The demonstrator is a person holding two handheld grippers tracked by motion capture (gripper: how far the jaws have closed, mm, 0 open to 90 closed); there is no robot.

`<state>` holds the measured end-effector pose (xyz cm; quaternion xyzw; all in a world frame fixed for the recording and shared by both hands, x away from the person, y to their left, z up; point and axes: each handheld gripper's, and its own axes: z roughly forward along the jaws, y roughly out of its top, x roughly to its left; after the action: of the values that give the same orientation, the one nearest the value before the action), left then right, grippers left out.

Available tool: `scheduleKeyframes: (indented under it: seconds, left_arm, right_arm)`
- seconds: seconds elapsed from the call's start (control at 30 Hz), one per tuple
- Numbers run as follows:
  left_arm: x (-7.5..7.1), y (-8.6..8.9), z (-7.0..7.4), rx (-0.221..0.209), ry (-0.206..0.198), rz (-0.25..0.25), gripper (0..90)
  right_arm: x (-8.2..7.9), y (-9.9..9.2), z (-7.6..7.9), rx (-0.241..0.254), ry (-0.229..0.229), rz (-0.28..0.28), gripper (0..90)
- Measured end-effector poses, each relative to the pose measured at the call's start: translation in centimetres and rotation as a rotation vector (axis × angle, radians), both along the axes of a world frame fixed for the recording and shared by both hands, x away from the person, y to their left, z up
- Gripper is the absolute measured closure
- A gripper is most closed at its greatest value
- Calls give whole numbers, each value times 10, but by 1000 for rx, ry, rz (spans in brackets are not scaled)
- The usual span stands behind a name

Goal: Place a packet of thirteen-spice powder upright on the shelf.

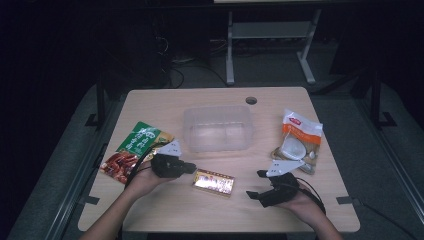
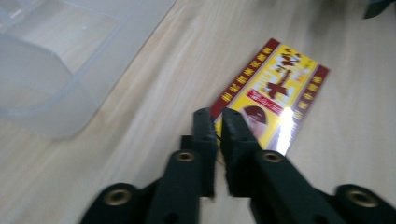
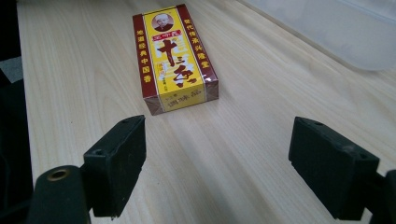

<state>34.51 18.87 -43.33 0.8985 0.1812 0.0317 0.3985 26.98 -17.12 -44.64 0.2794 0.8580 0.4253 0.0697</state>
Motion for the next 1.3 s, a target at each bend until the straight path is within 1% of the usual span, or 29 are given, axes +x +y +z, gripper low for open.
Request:
scheduleKeyframes:
  seconds: [0.03,0.07,0.13,0.17,0.27,0.3,0.33,0.37,0.4,0.47,0.5,0.57,0.6,0.63,0.67,0.73,0.8,0.87,0.9,0.93,0.97,1.0,1.07,1.1,1.13,1.17,1.2,1.23,1.3]
  left_arm:
    - [2,-4,0,5,-2,4,895]
    - [5,-7,0,-5,1,6,896]
    - [10,-15,-2,12,0,-3,897]
    - [12,-19,-3,20,-8,-5,897]
    - [17,-27,-8,24,-9,-7,897]
    - [17,-28,-10,28,0,-2,897]
    - [17,-28,-10,28,0,-2,897]
    - [17,-28,-12,53,3,-10,897]
    - [17,-28,-12,53,3,-10,897]
    - [18,-25,-12,52,20,-6,897]
    - [18,-24,-12,53,19,-6,897]
    - [17,-23,-12,50,29,-7,897]
    - [16,-21,-12,51,30,-12,897]
    - [15,-20,-12,47,40,-13,897]
    - [14,-19,-12,47,39,-17,897]
    - [12,-18,-13,50,51,-21,897]
    - [11,-17,-12,58,53,-26,897]
    - [8,-16,-13,55,61,-33,897]
    - [4,-14,-13,57,71,-39,897]
    - [4,-14,-13,57,71,-39,897]
    - [1,-13,-12,61,77,-46,897]
    - [1,-13,-12,61,77,-46,897]
    - [-2,-11,-12,63,64,-49,895]
    - [-2,-10,-11,61,63,-40,873]
    - [-2,-9,-10,61,64,-31,826]
    - [-2,-7,-9,55,69,-22,794]
    - [-2,-7,-9,55,69,-22,768]
    - [-2,-5,-7,52,66,-25,733]
    - [-7,2,-1,30,70,-12,655]
  right_arm:
    - [0,0,0,-2,-2,1,188]
    - [0,0,0,-3,-6,2,189]
    - [0,-1,-1,-4,-5,2,189]
    - [0,-1,0,-5,-3,0,189]
    - [0,-1,0,-7,3,-5,189]
    - [0,-1,-1,-7,-1,-3,189]
    - [0,-1,-1,-6,-2,-3,189]
    - [0,-2,-1,-3,0,-4,190]
    - [0,-2,-1,-3,0,-4,191]
    - [0,-3,-1,-6,4,-5,192]
    - [1,-3,-1,-6,4,-5,192]
    - [1,-3,-1,-7,4,-3,192]
    - [0,-3,-1,-8,2,-2,192]
    - [0,-3,-1,-8,-3,3,193]
    - [0,-3,-1,-9,-1,2,194]
    - [-1,-2,-1,-10,3,2,194]
    - [0,-2,-1,-11,3,4,194]
    - [0,-2,-1,-12,0,8,195]
    - [0,-3,-1,-12,-3,10,195]
    - [-1,-3,-1,-12,-6,15,194]
    - [-1,-3,-1,-11,-7,20,193]
    - [-1,-3,-1,-11,-7,20,193]
    - [-1,-2,0,-15,-12,45,187]
    - [-1,-1,0,-17,-11,59,187]
    - [0,0,1,-24,-6,71,184]
    - [1,1,2,-27,-13,91,179]
    - [1,1,2,-27,-13,91,179]
    - [4,2,4,-25,-14,123,159]
    - [8,4,6,-15,-20,155,148]
